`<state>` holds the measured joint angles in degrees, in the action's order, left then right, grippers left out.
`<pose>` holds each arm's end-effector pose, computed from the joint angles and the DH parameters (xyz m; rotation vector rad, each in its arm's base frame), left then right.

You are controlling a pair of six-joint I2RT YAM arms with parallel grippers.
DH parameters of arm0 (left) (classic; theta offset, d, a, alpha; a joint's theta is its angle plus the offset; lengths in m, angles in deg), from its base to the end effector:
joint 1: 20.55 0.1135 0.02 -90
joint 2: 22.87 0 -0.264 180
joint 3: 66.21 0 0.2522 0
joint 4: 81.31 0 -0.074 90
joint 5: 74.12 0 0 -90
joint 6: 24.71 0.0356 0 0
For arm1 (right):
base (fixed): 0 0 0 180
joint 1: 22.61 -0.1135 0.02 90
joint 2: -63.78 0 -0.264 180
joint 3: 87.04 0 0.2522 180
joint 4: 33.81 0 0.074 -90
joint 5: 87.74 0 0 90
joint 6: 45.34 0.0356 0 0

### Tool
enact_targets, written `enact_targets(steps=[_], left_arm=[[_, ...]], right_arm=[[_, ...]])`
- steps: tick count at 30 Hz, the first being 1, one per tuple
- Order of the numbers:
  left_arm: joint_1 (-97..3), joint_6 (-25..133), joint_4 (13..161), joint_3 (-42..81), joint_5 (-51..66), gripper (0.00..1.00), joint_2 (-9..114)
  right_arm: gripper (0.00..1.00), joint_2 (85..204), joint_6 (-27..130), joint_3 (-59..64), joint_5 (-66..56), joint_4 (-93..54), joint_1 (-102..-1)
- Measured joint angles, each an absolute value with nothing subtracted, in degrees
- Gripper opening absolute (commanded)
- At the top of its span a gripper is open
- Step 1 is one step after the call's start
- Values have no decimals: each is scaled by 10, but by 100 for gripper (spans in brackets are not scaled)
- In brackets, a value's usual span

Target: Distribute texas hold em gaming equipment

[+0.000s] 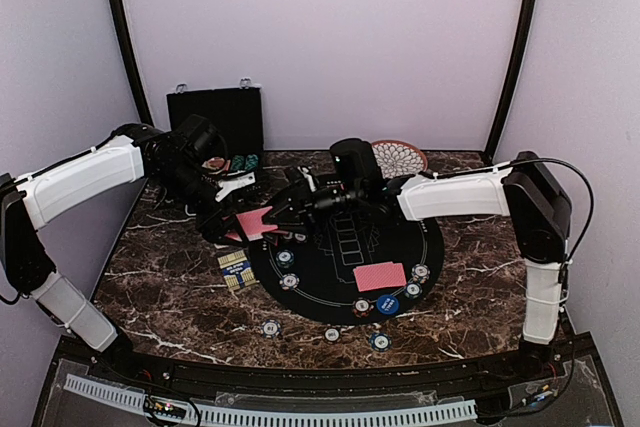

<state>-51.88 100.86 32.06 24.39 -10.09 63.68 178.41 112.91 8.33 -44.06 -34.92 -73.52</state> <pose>0.2520 -0.1716 0.3007 1.5506 2.0826 -0.5740 0.2712 0.3747 0.2396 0.3637 -2.4192 -1.9661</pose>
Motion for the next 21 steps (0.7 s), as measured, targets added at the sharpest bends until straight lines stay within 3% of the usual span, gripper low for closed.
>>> enact_targets(steps=[4, 21], left_arm=[[-519, 1009, 321, 244, -101, 0, 637], [-519, 1009, 320, 240, -95, 0, 634]], right_arm=[[0, 1784, 1123, 83, -441, -342, -735], [0, 1678, 980, 80, -400, -125, -667]])
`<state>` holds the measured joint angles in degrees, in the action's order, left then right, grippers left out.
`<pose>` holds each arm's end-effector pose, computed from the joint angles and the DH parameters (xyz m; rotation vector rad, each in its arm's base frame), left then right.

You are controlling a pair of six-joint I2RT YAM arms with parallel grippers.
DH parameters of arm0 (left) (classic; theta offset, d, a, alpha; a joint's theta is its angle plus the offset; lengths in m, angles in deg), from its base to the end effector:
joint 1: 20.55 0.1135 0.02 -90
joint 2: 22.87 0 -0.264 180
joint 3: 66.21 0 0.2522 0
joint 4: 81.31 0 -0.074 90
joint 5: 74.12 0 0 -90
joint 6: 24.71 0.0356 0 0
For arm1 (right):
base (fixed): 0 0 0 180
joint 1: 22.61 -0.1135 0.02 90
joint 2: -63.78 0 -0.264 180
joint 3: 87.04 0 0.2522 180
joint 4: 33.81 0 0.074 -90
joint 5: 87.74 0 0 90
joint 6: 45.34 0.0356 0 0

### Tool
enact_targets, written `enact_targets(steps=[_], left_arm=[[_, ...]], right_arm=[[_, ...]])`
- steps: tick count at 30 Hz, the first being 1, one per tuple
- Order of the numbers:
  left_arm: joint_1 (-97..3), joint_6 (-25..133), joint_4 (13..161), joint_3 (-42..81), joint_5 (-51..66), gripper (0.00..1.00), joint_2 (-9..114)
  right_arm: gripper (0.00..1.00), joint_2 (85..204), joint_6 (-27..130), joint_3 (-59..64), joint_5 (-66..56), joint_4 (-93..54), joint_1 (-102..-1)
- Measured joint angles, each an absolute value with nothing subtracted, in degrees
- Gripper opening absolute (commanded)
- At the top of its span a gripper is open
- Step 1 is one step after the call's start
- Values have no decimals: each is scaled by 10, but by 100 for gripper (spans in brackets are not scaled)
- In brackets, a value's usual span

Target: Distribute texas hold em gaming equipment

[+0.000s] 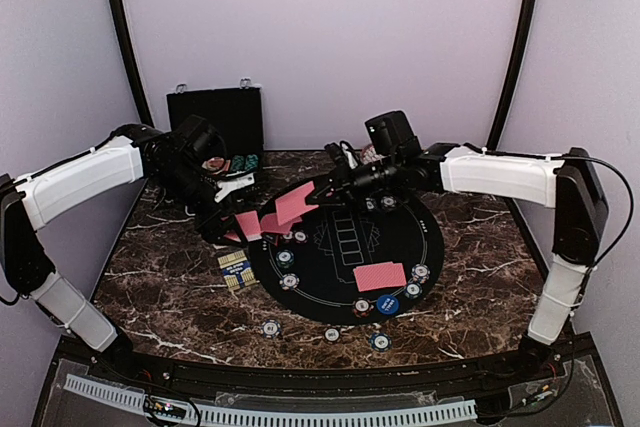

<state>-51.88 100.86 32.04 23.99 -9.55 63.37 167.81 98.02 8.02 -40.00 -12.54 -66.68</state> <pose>0.2509 -0.1706 0.3000 1.5502 2.0883 -0.5622 0.2850 0.3092 0.2798 -0.3412 2.4667 1.6694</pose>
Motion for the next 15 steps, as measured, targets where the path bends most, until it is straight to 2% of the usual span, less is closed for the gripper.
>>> enact_targets(steps=[9, 15], left_arm=[[-519, 1009, 320, 240, -95, 0, 633], [-519, 1009, 320, 240, -95, 0, 633]], right_arm=[[0, 1647, 883, 81, -329, 25, -630], [0, 1653, 808, 130, -215, 161, -616]])
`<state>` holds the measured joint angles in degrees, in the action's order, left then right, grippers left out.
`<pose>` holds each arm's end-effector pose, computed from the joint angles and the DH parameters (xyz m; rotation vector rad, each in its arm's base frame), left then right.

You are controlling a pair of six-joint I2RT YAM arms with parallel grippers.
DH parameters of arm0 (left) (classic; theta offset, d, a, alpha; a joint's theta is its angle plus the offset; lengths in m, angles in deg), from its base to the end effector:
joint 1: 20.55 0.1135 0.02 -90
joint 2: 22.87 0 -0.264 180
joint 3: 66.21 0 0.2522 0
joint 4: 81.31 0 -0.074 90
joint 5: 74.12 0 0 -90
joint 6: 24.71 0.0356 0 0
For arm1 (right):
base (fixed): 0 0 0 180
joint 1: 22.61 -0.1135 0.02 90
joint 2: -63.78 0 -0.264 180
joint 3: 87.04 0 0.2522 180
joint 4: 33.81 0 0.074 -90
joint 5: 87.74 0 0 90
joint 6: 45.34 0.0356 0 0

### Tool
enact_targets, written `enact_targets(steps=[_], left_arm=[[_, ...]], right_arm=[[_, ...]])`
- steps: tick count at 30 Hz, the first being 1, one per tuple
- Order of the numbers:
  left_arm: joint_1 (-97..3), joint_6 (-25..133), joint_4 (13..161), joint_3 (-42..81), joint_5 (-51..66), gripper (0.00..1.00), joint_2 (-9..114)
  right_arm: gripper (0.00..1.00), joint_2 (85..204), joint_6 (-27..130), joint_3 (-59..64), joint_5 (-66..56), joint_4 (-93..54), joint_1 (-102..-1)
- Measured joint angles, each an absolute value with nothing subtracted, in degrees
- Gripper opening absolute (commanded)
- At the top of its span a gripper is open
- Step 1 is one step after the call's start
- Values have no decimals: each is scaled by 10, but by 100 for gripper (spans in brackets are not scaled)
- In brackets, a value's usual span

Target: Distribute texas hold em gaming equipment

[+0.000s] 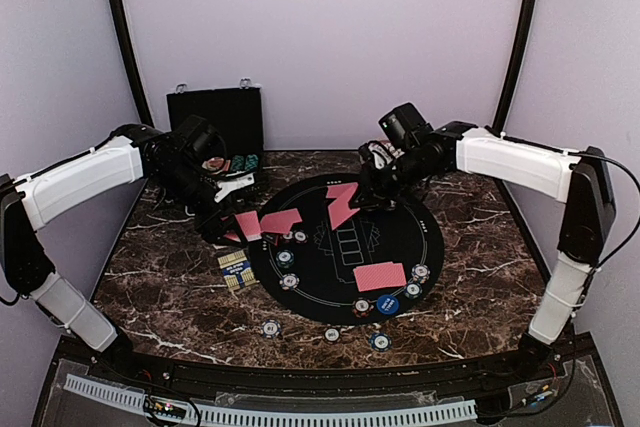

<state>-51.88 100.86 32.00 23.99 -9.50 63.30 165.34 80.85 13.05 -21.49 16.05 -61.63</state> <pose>0.2506 -0.1704 0.3003 1.5500 2.0882 -0.5609 0.2952 0.2577 0.2825 -0.2629 2.6649 1.0167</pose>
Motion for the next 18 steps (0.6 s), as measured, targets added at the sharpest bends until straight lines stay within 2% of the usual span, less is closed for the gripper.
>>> enact_targets(steps=[11, 18], left_arm=[[-519, 1009, 320, 240, -93, 0, 632], [-519, 1009, 319, 240, -92, 0, 632]], right_arm=[[0, 1704, 738, 240, 48, 323, -615], [0, 1750, 739, 272, 123, 371, -616]])
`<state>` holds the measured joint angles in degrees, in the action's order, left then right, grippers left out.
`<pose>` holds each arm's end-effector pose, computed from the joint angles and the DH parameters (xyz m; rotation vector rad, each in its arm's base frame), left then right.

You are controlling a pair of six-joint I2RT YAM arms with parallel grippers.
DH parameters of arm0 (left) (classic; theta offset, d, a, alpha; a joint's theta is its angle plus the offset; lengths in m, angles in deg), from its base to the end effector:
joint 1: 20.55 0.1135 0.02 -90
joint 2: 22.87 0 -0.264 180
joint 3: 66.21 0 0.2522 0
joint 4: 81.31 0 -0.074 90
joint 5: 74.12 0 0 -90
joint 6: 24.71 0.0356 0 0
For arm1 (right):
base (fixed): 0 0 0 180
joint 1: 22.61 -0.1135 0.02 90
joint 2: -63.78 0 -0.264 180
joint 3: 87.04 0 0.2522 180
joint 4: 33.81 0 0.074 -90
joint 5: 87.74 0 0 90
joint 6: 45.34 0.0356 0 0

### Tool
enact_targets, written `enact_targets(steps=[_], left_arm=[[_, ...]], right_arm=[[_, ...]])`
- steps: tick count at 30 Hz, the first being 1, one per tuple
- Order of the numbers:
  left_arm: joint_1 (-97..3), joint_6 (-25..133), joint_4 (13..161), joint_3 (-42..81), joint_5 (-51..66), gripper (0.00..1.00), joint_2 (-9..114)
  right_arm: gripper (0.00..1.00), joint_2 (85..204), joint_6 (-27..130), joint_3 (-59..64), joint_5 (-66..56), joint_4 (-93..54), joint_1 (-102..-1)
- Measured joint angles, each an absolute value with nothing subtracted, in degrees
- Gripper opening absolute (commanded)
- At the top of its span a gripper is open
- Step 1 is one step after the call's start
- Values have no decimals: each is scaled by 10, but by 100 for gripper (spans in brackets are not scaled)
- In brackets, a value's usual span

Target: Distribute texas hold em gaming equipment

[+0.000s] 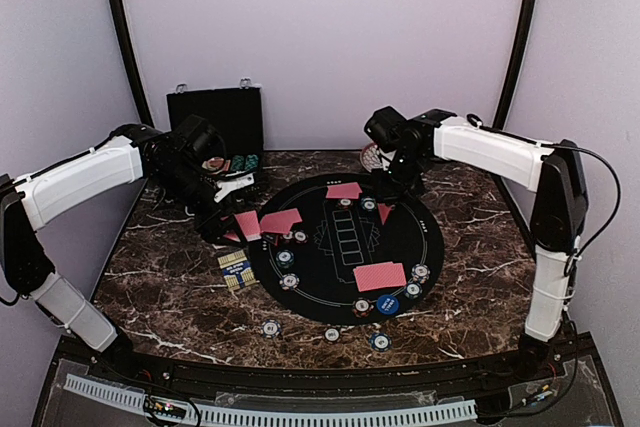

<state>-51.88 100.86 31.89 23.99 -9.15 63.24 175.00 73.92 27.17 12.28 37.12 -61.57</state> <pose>0.2504 -0.1701 0.3004 1.5496 2.0915 -0.5532 0.3214 0.2520 0.2717 -0.1840 2.7188 0.1001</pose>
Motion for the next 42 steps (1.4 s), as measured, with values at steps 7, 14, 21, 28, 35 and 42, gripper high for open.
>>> enact_targets(steps=[7, 14, 21, 28, 35, 42], left_arm=[[-519, 1009, 318, 240, -91, 0, 627], [-519, 1009, 314, 240, -91, 0, 624], [-519, 1009, 314, 240, -91, 0, 624], [-519, 1009, 314, 240, -91, 0, 624], [-519, 1009, 314, 240, -91, 0, 624], [-519, 1009, 313, 240, -91, 0, 624]], right_arm=[[0, 1801, 742, 317, 206, 399, -641], [0, 1905, 751, 417, 308, 450, -697], [0, 1988, 767, 481, 361, 496, -727], [0, 2035, 772, 537, 373, 514, -739], [34, 2080, 778, 568, 346, 505, -753], [59, 2083, 785, 572, 272, 466, -755]])
